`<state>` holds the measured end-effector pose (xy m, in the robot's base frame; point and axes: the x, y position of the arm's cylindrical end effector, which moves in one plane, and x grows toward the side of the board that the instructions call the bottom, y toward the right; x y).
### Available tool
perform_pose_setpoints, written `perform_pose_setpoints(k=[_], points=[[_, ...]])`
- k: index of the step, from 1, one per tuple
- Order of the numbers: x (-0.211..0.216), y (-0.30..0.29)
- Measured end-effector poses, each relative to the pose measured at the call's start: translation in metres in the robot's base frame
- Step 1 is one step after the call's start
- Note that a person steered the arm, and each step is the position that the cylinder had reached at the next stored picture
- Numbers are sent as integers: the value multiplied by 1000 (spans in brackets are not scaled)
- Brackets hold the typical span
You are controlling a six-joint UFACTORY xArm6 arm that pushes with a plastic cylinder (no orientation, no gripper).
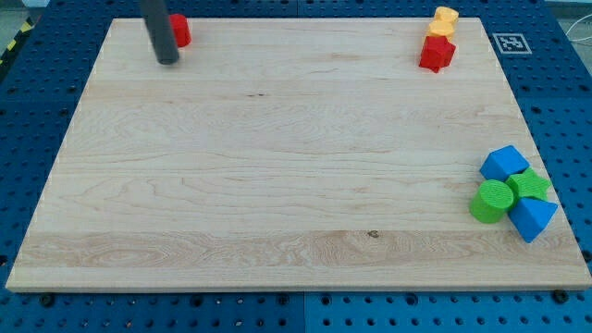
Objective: Slide the red circle to the top center
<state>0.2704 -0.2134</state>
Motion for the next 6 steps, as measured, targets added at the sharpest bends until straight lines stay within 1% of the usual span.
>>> perform_pose_setpoints(k=[1,2,3,6], points=[[-36,-5],[-62,27],[-78,61],[-68,141]])
